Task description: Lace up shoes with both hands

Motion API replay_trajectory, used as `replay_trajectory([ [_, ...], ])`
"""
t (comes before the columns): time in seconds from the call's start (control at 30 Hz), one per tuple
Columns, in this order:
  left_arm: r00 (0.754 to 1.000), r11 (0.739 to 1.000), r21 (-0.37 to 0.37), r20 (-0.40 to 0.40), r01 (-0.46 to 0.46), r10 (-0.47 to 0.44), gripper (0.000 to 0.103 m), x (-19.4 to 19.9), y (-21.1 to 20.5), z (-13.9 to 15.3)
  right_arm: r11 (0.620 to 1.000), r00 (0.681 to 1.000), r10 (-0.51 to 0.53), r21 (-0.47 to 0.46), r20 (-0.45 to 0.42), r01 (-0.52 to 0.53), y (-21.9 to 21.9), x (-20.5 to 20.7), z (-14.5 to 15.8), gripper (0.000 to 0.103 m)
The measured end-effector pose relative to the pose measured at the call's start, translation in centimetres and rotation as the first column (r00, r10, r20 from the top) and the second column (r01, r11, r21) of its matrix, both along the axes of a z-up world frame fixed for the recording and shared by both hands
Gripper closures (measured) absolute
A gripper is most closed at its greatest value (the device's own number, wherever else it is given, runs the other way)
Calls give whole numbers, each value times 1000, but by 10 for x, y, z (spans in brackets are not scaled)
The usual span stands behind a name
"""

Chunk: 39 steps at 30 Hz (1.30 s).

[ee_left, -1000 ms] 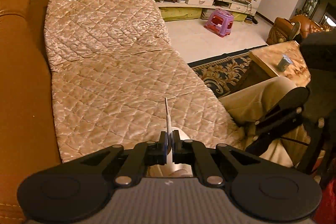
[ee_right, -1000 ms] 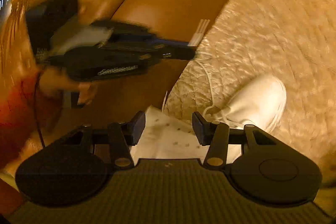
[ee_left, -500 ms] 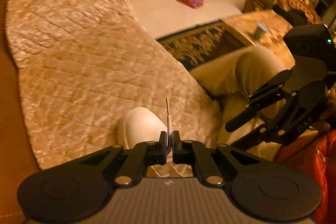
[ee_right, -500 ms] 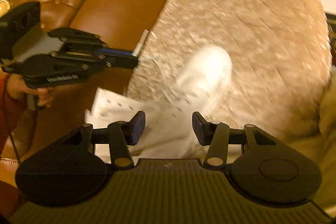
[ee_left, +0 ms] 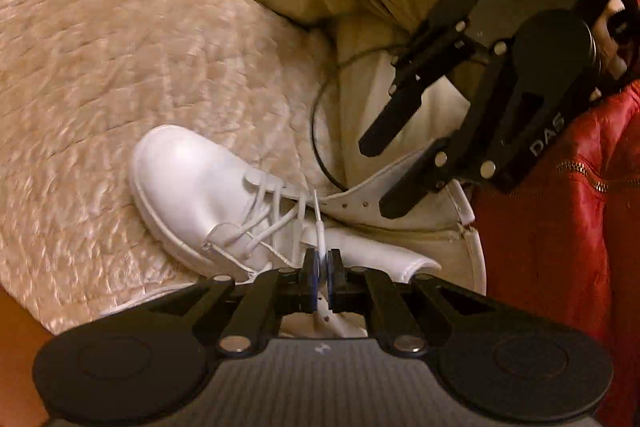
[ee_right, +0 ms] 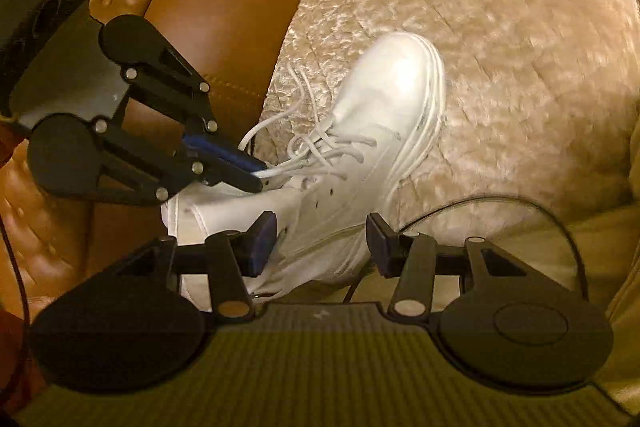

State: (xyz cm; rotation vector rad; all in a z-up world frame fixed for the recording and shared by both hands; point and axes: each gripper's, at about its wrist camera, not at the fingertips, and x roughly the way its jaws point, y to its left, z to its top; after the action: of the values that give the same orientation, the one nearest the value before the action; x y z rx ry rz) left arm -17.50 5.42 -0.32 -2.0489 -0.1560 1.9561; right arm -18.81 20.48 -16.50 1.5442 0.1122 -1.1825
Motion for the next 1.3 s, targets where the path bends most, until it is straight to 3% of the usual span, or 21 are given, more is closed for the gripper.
replay_trajectory([
  [0.1,993,995,19,66,96,-97,99,-16,11,-8,998,997,-59,15,55,58,16,-12,-13,37],
  [0.2,980,988,36,120,153,-156,99,-30,22,-19,996,992,-90,24,92,89,29,-20,-23,37],
  [0.43,968,988,33,197,150,-154,99,-42,25,-35,992,983,-122,33,139,118,43,-28,-32,36],
  [0.77,981,996,15,174,89,-90,99,-48,23,-37,994,983,-110,8,149,110,44,-32,-35,36],
  [0.93,990,998,-3,130,57,-56,99,-50,27,-35,993,988,-88,-71,131,98,42,-33,-25,34],
  [1.07,994,999,-26,102,29,-26,99,-38,27,-39,947,957,-246,-171,150,271,61,-59,-16,34],
  [1.2,997,999,-32,70,-31,33,99,-24,22,-43,970,984,-175,-165,26,177,50,-50,-21,34],
  [1.23,997,998,-30,60,-48,50,99,-21,19,-42,984,995,-78,-164,-61,68,37,-34,-17,34],
  [1.3,996,996,-32,40,-82,83,99,-15,16,-41,978,963,87,-162,-253,-131,19,0,-9,35],
])
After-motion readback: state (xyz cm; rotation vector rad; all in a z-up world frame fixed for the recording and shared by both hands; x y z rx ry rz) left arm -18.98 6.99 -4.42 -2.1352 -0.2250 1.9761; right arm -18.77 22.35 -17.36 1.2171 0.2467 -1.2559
